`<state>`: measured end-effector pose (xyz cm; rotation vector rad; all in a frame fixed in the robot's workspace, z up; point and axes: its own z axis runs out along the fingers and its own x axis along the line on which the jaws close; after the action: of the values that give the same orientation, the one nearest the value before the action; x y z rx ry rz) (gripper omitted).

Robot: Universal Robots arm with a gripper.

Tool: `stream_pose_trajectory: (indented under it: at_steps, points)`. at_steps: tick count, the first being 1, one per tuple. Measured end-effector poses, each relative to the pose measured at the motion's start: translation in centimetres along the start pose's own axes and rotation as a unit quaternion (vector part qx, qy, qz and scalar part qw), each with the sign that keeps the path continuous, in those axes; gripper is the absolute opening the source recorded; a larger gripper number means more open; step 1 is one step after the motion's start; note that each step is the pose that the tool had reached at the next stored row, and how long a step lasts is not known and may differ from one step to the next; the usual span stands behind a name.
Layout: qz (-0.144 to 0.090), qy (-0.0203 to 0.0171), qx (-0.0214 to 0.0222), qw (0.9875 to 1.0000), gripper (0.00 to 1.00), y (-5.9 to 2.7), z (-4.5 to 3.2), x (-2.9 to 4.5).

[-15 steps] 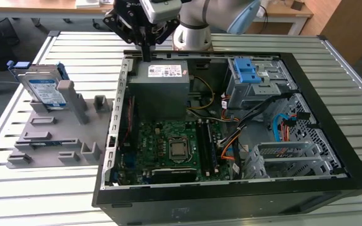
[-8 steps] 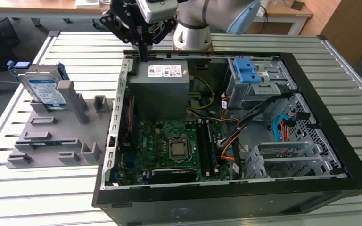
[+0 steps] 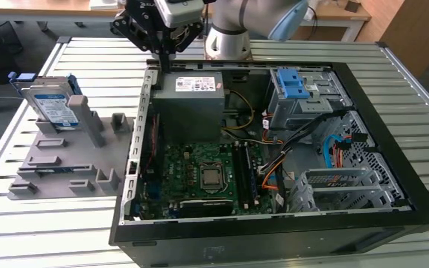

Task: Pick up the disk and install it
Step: 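Reach for the disk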

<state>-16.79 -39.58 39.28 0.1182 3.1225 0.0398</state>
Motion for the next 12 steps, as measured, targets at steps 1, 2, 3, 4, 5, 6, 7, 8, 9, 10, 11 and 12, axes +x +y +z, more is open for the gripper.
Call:
stream_pose_trajectory:
  at_steps: [1, 2, 3, 4, 5, 6, 7, 8, 9, 10, 11, 12]
  points:
    - [0.000, 0.0000, 0.0000, 1.0000, 0.11, 0.01, 0.00, 0.13]
    - [0.000, 0.0001, 0.0000, 1.0000, 0.11, 0.03, 0.00, 0.27]
    - [0.000, 0.0001, 0.0000, 1.0000, 0.11, 0.04, 0.00, 0.41]
    - [0.000, 0.0001, 0.0000, 1.0000, 0.11, 0.06, 0.00, 0.56]
    - [0.000, 0.0001, 0.0000, 1.0000, 0.11, 0.07, 0.00, 0.72]
    - [0.000, 0.0002, 0.0000, 1.0000, 0.11, 0.07, 0.00, 0.87]
    - [0.000, 0.0002, 0.0000, 1.0000, 0.11, 0.07, 0.00, 1.02]
    - [0.000, 0.0003, 0.0001, 1.0000, 0.11, 0.08, 0.00, 1.16]
    - [0.000, 0.0004, 0.0001, 1.0000, 0.11, 0.08, 0.00, 1.30]
    - [0.000, 0.0004, 0.0000, 1.0000, 0.11, 0.09, 0.01, 1.43]
    - [0.000, 0.0005, 0.0001, 1.0000, 0.11, 0.09, 0.01, 1.54]
    - [0.000, 0.0006, 0.0000, 1.0000, 0.11, 0.10, 0.01, 1.67]
